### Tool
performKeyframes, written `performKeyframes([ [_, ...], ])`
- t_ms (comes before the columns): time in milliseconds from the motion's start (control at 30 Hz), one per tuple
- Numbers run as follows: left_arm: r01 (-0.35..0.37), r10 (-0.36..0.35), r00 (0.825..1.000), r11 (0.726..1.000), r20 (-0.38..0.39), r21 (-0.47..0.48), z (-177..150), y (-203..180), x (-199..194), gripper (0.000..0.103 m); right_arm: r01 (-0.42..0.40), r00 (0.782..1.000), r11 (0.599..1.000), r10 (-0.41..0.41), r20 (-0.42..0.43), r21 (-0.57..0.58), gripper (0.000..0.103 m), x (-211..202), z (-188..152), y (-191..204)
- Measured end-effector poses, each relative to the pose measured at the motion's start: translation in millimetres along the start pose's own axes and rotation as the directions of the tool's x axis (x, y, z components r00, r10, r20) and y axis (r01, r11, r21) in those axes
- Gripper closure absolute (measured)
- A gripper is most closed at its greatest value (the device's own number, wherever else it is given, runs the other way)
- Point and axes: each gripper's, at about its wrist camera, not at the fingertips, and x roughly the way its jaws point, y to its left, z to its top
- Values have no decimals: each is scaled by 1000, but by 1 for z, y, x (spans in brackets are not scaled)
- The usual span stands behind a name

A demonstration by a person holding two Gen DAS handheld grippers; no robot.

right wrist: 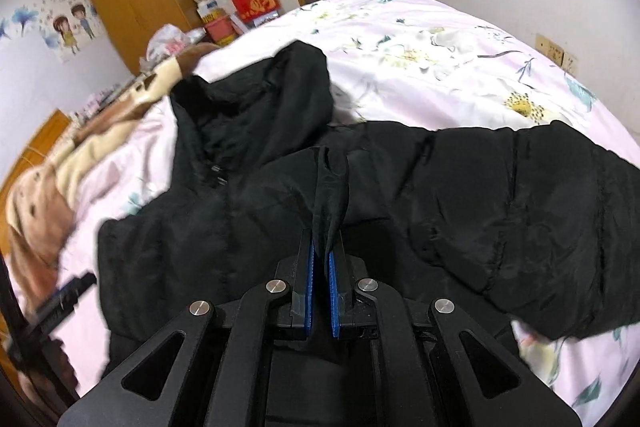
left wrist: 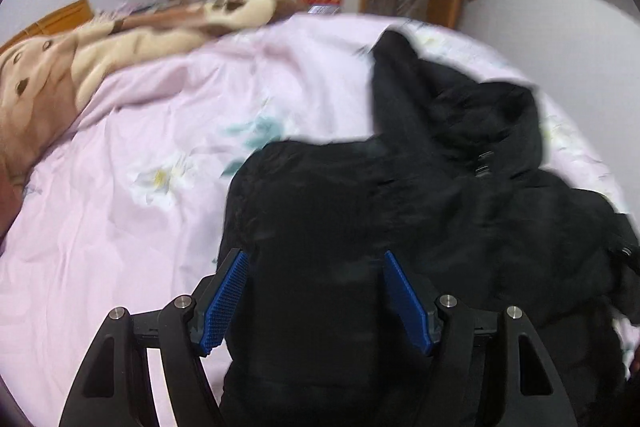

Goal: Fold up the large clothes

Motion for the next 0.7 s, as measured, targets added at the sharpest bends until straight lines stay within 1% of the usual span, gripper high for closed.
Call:
performKeyframes([
  [33, -2, 2, 1000, 1000, -6, -6, 1, 1, 8, 33, 9, 1000, 1000, -9, -6, -5, 97, 3, -2, -4],
  [133, -53, 54, 997, 999, -47, 8, -1, 3, 33, 33, 49, 998, 998, -50, -27, -36, 97, 21, -8, -9],
  [167, -55, 55, 997, 998, -55, 6, -2, 4, 38, 33, 62, 997, 997, -64, -31, -55, 96, 28, -10, -9],
  [233, -71, 72, 996, 997, -44, 19, -1, 4, 43, 29, 91, 995, 992, -94, -31, -86, 96, 35, -13, -8],
  [267, -88, 89, 995, 995, -38, 42, -1, 2, 47, 25, 110, 993, 987, -114, -25, -113, 96, 38, -15, -6],
  [300, -98, 100, 994, 994, -42, 54, 0, 1, 51, 22, 124, 992, 983, -128, -23, -134, 96, 39, -16, -5],
  [333, -103, 106, 993, 993, -54, 60, 0, 1, 56, 22, 133, 990, 980, -138, -23, -150, 95, 42, -17, -4],
  [400, -107, 110, 992, 993, -69, 45, -1, 3, 63, 16, 143, 988, 976, -150, -30, -166, 93, 47, -17, -5],
  [533, -113, 116, 990, 993, -77, 36, -2, 5, 64, 15, 171, 982, 966, -182, -42, -192, 82, 52, -18, -7],
  [633, -105, 107, 992, 994, -71, 24, -2, 5, 54, 16, 200, 977, 957, -212, -35, -208, 82, 43, -18, -6],
  [700, -101, 102, 993, 995, -67, 16, -3, 5, 41, 16, 213, 975, 956, -222, -25, -200, 81, 29, -17, -9],
])
